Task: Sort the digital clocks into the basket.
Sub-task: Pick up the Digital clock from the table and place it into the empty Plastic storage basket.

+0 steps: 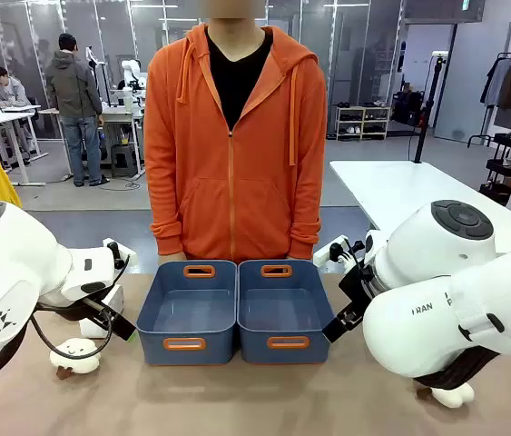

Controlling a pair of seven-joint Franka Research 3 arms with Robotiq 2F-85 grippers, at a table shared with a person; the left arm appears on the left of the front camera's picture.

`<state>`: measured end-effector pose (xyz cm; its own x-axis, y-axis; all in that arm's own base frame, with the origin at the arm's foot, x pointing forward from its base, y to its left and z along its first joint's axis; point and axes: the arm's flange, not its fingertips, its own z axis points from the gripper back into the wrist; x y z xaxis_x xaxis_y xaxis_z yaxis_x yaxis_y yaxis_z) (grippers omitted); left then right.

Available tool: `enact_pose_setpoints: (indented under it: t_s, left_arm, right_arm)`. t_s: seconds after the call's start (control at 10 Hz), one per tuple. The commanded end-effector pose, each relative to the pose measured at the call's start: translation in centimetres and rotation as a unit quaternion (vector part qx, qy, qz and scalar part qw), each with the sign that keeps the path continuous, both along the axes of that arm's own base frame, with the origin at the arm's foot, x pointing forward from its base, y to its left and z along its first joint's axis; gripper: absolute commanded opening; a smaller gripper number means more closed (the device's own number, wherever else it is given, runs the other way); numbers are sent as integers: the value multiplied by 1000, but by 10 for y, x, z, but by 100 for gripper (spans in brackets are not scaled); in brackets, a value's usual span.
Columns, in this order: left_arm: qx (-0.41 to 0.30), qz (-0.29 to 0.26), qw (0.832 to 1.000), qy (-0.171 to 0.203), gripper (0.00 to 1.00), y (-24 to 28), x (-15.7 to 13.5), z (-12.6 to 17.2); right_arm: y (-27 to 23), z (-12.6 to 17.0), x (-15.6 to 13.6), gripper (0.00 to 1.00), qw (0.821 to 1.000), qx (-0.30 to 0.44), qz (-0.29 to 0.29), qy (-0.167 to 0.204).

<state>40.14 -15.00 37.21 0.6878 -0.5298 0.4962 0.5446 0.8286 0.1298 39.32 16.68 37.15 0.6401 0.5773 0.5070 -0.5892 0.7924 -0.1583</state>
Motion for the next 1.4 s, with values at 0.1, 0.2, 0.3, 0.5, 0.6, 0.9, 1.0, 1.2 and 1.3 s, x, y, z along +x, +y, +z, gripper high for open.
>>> enact_pose_setpoints:
  t_s: [0.1, 0.2, 0.3, 0.5, 0.6, 0.9, 1.0, 1.2, 1.3]
  left_arm:
    - [0, 0, 1000, 0, 100, 0, 0, 0]
    - [0, 0, 1000, 0, 100, 0, 0, 0]
    - [0, 0, 1000, 0, 100, 0, 0, 0]
    - [0, 0, 1000, 0, 100, 0, 0, 0]
    - [0, 0, 1000, 0, 100, 0, 0, 0]
    - [-37, -14, 999, 32, 100, 2, 2, 38]
    - [-49, -20, 998, 40, 100, 19, 3, 72]
    - [-64, -30, 997, 24, 100, 65, -1, 135]
    - [-88, -37, 995, 22, 100, 87, -9, 160]
  right_arm:
    - [0, 0, 0, 100, 1000, 0, 0, 0]
    - [0, 0, 0, 100, 1000, 0, 0, 0]
    - [0, 0, 0, 100, 1000, 0, 0, 0]
    - [0, 0, 0, 100, 1000, 0, 0, 0]
    - [0, 0, 0, 100, 1000, 0, 0, 0]
    - [-22, 36, 1, 100, 999, 32, 33, -8]
    - [-52, 59, 3, 100, 999, 31, 38, -11]
    - [-109, 103, 11, 100, 996, 56, 67, -19]
    - [-139, 123, 7, 100, 992, 74, 106, -12]
